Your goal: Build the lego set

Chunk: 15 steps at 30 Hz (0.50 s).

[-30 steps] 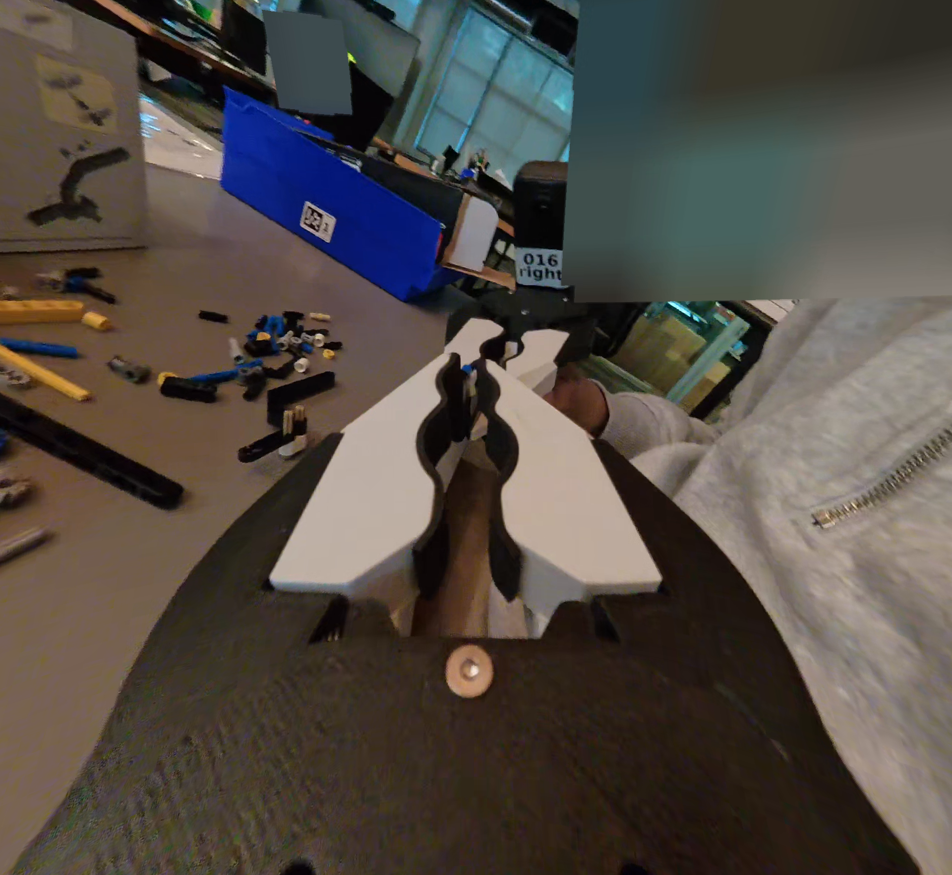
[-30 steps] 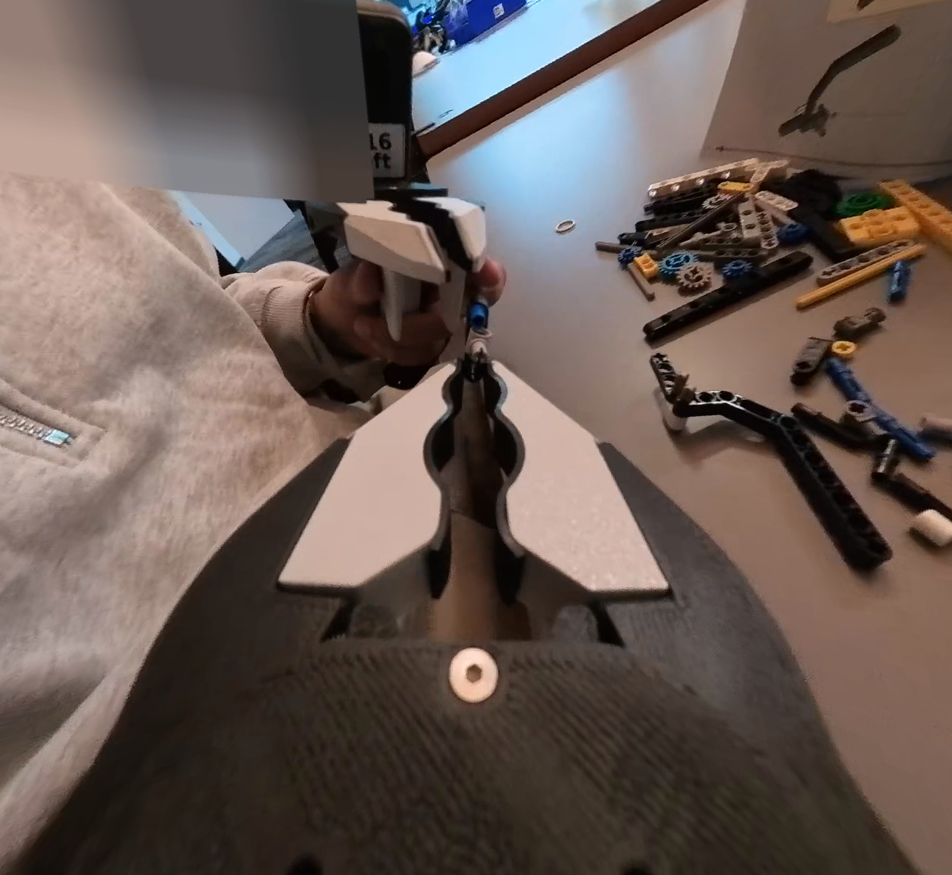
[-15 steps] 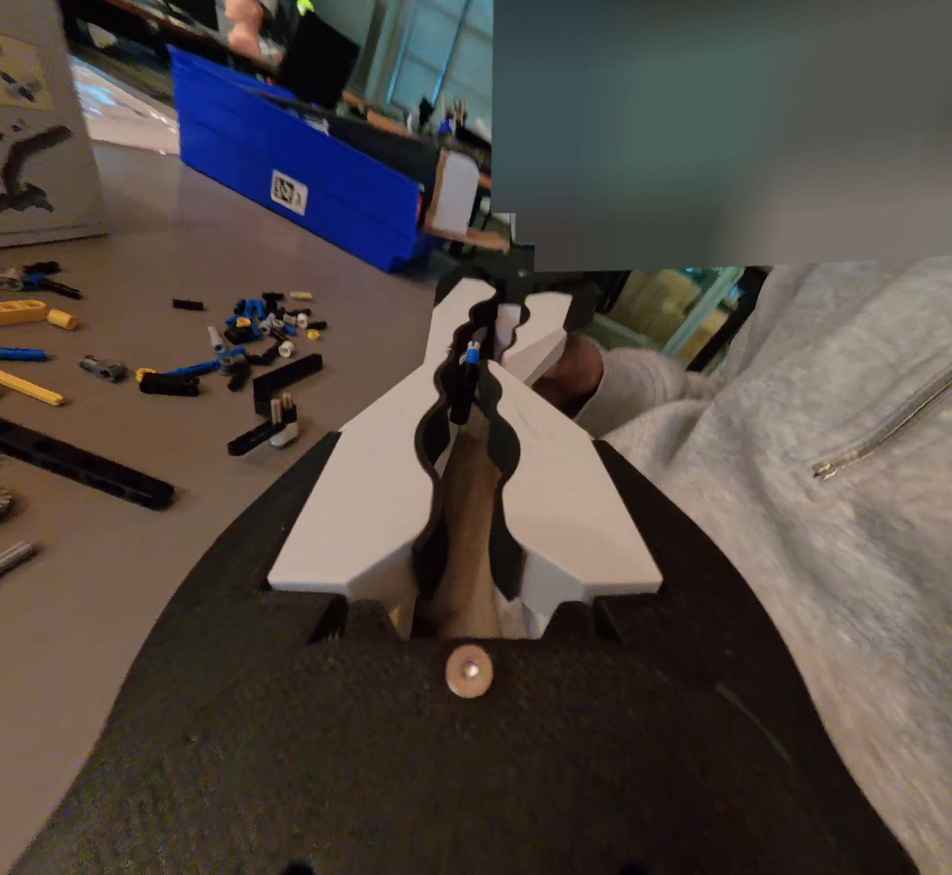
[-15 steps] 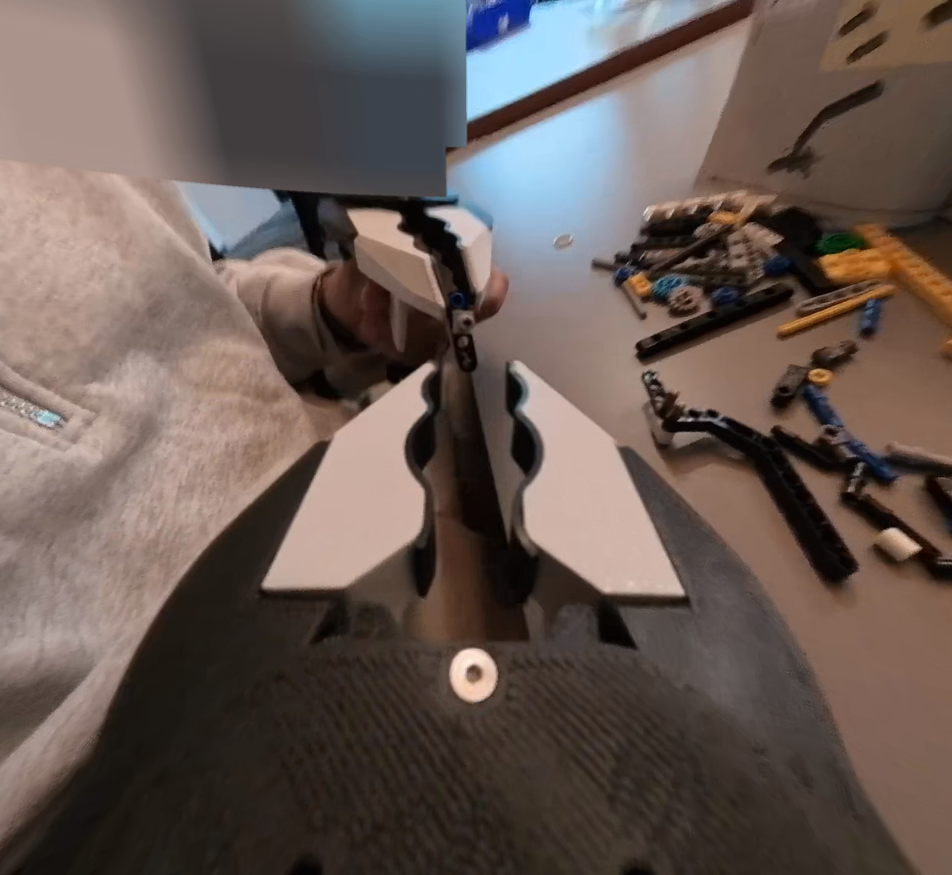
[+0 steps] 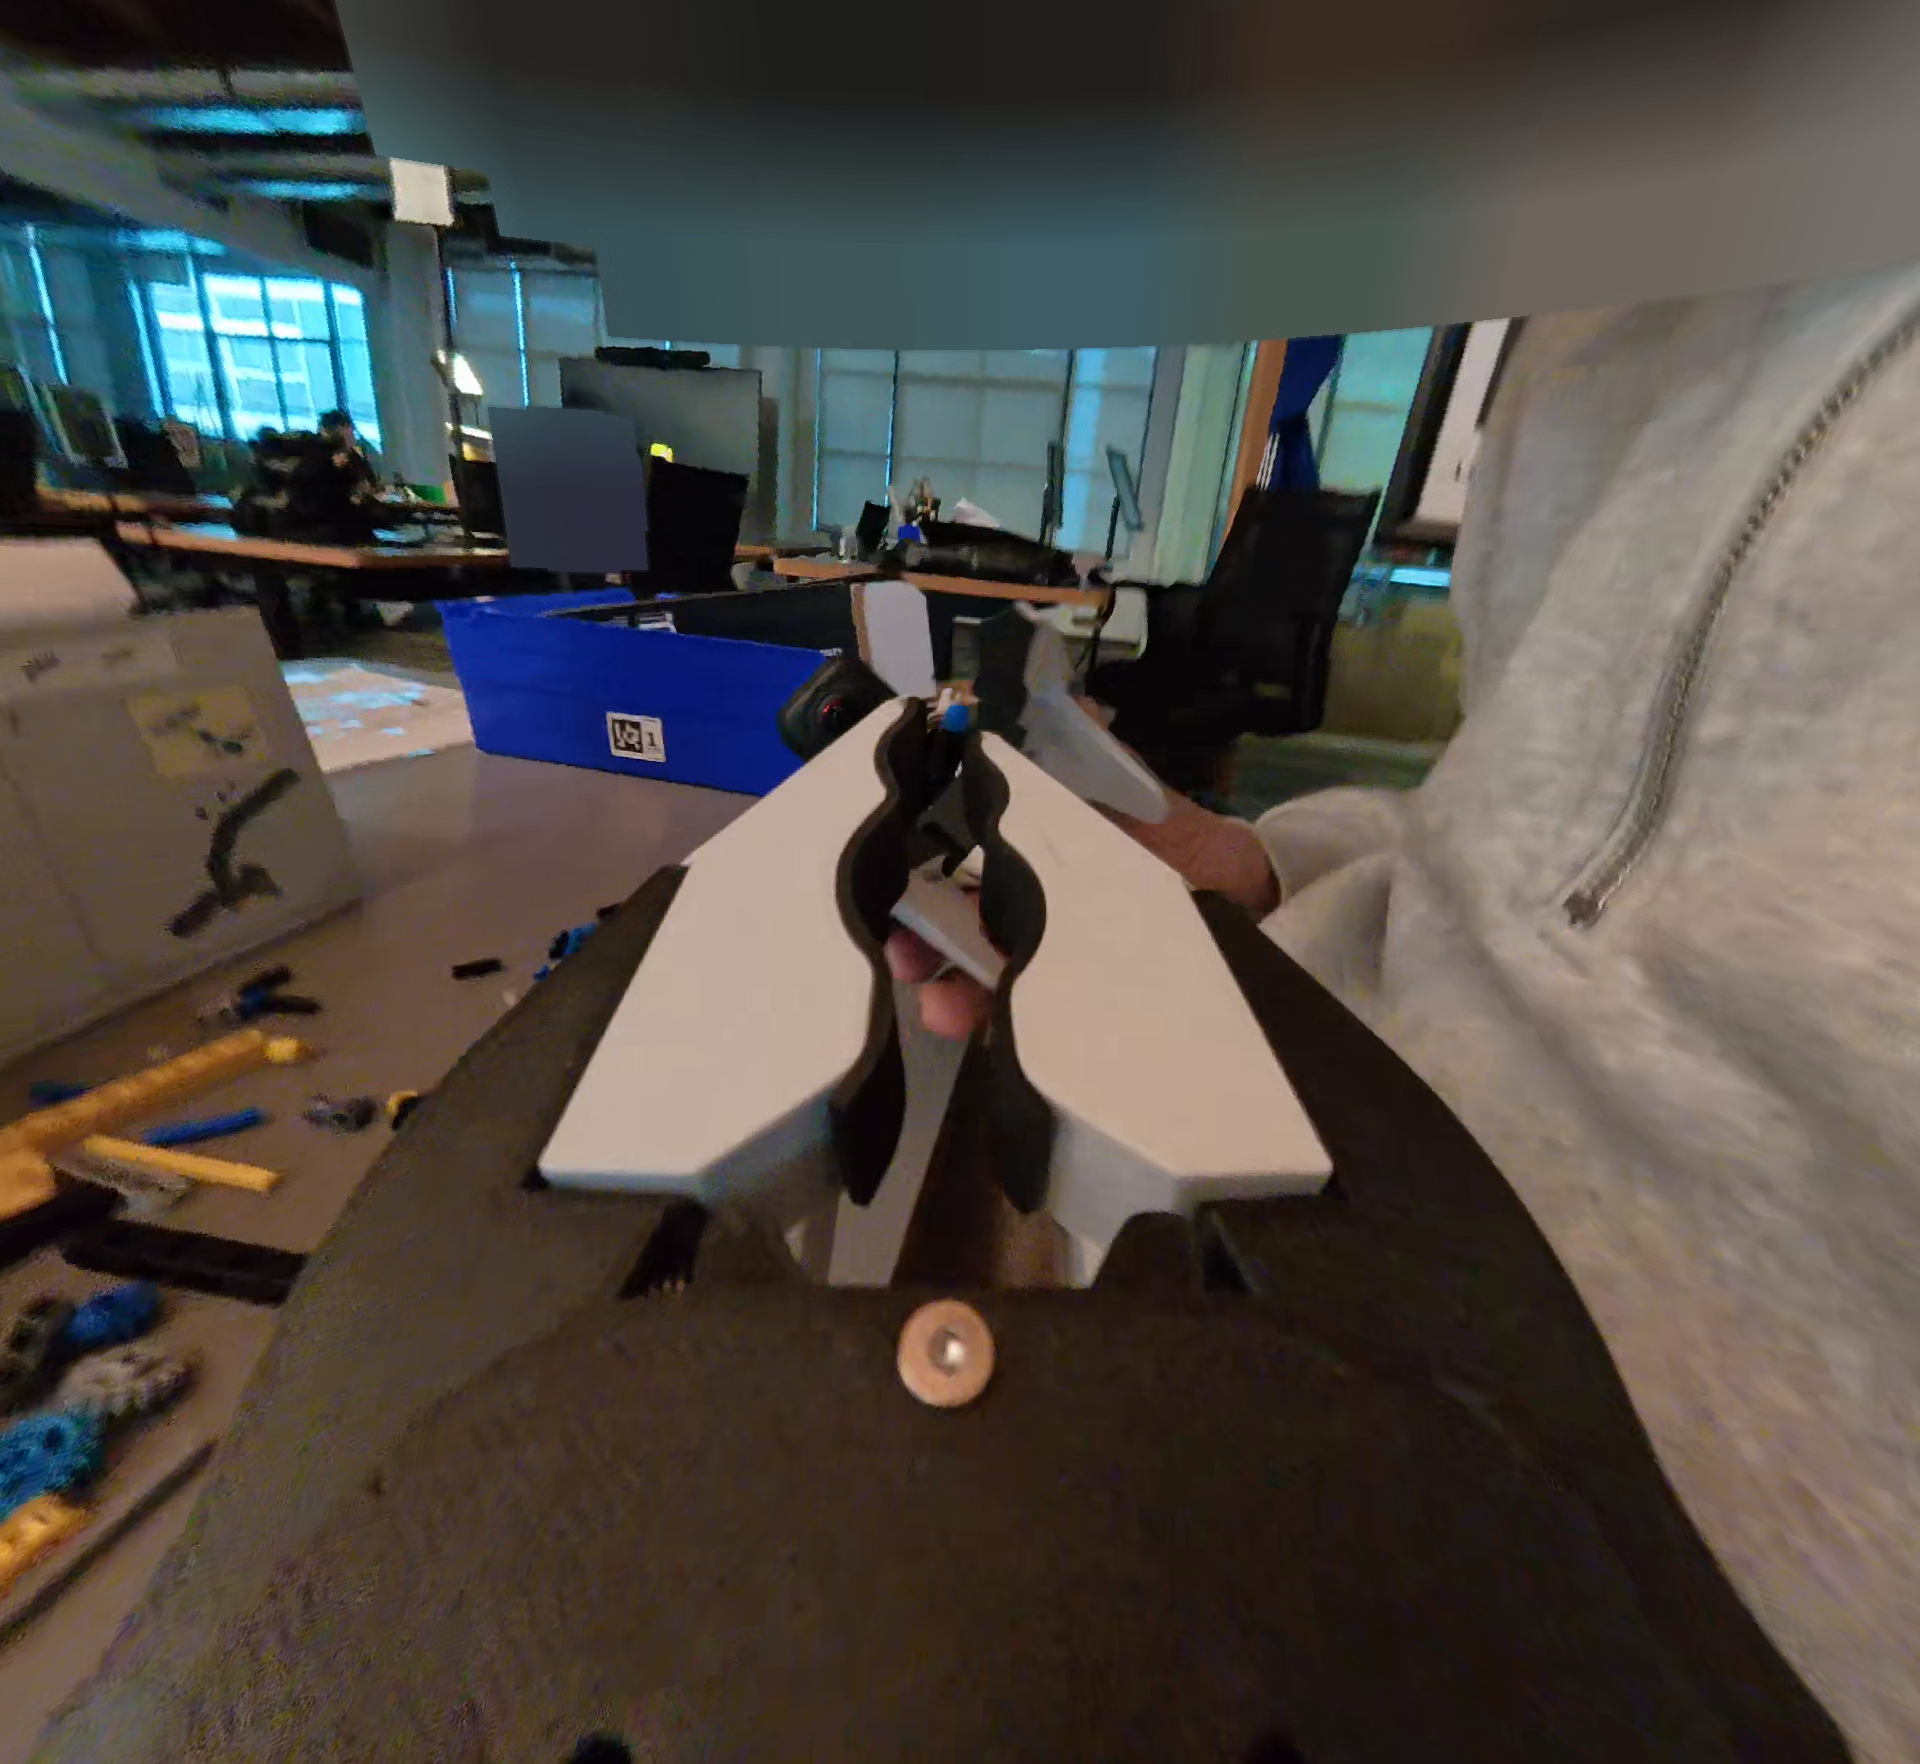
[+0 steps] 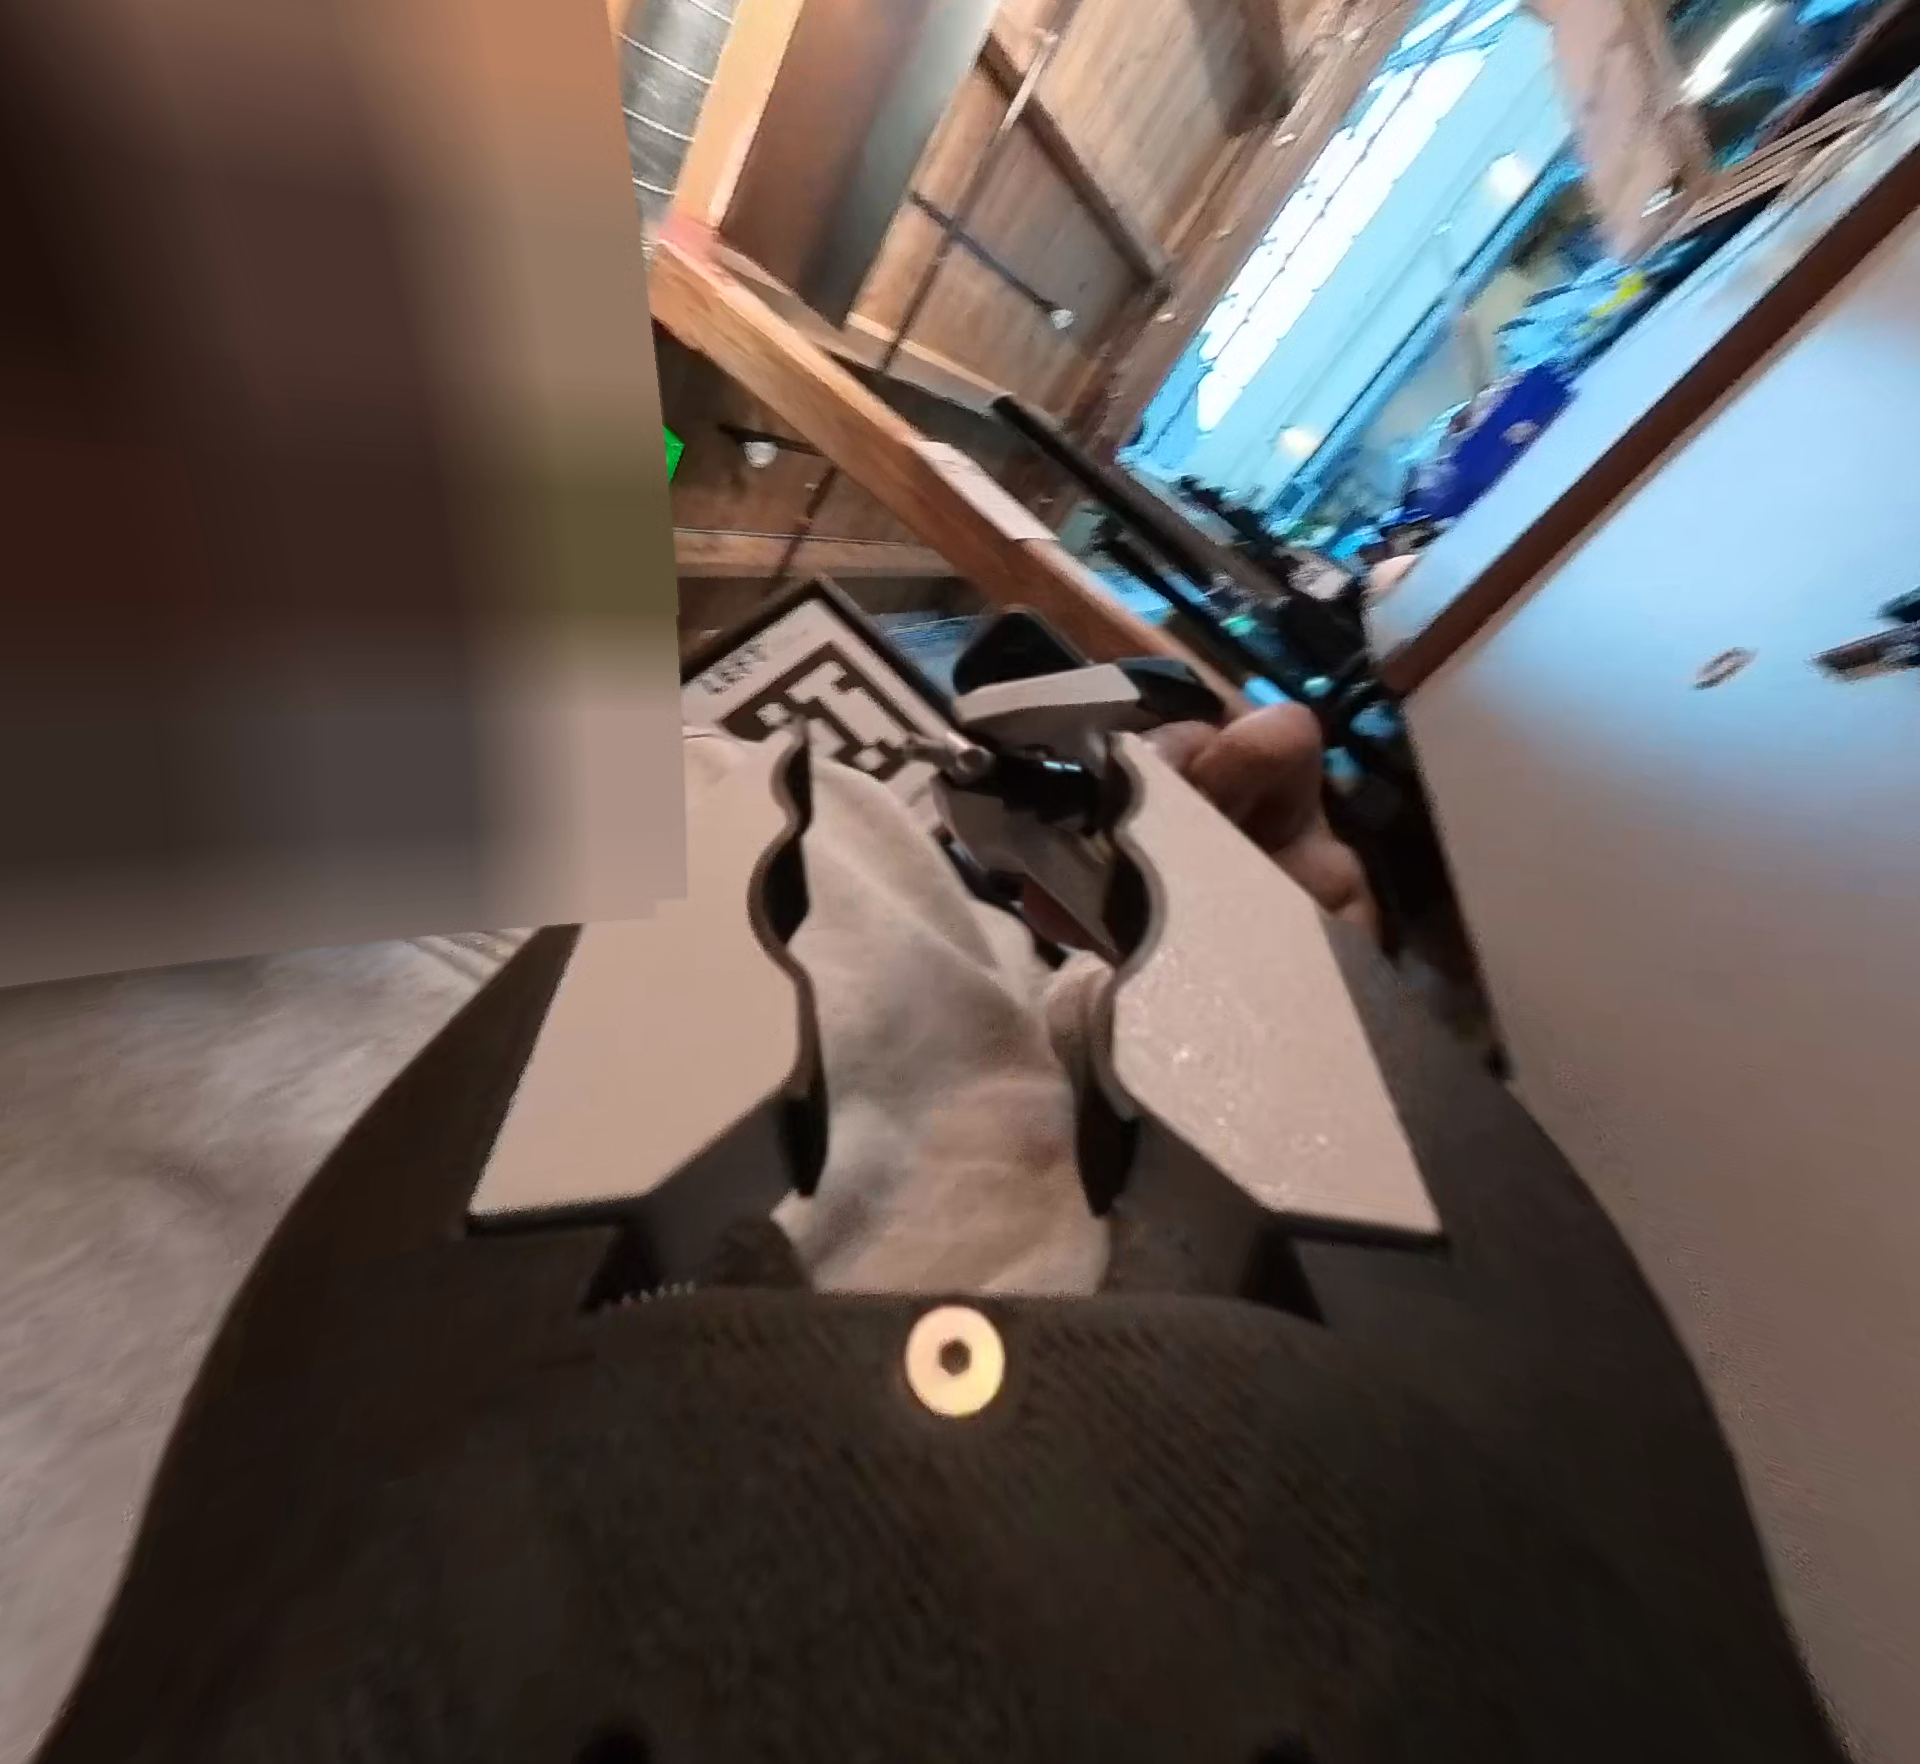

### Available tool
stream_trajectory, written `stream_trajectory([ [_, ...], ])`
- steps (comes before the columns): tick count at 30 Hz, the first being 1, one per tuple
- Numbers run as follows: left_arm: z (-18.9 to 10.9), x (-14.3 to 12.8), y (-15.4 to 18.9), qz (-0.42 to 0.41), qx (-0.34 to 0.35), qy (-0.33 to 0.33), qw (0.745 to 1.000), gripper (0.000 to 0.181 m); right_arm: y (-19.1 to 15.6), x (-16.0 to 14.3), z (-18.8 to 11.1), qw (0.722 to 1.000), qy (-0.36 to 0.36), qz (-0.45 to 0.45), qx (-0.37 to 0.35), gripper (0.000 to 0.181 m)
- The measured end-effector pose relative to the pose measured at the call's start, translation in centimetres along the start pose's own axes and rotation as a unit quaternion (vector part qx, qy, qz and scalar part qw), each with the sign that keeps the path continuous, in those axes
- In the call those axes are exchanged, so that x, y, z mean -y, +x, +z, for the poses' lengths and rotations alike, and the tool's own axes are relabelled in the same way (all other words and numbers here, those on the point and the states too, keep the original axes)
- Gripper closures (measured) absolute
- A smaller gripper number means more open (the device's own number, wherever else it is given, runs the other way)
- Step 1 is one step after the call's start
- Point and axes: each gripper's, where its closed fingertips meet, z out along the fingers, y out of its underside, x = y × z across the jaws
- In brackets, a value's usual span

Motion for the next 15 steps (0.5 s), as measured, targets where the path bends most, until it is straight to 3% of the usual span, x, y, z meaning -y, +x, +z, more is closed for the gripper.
stream_trajectory([
  [1,0.2,-0.1,0.4,0.026,-0.002,-0.007,1.000,0.177,-0.3,-0.1,-0.2,1.000,-0.004,0.016,0.020,0.136],
  [3,0.3,0.0,1.1,0.056,-0.003,-0.007,0.998,0.176,-0.4,-0.4,-0.4,0.998,-0.011,0.046,0.036,0.137],
  [8,0.4,0.7,2.0,0.031,-0.031,0.009,0.999,0.176,-1.4,-1.0,-0.2,0.990,-0.025,0.100,0.097,0.135],
  [12,0.4,0.6,2.4,0.034,-0.039,0.005,0.999,0.176,-1.1,-2.6,0.4,0.987,-0.068,0.112,0.089,0.125],
  [15,0.4,0.5,2.6,0.033,-0.047,-0.001,0.998,0.175,-1.4,-2.7,0.5,0.984,-0.070,0.126,0.104,0.130],
])
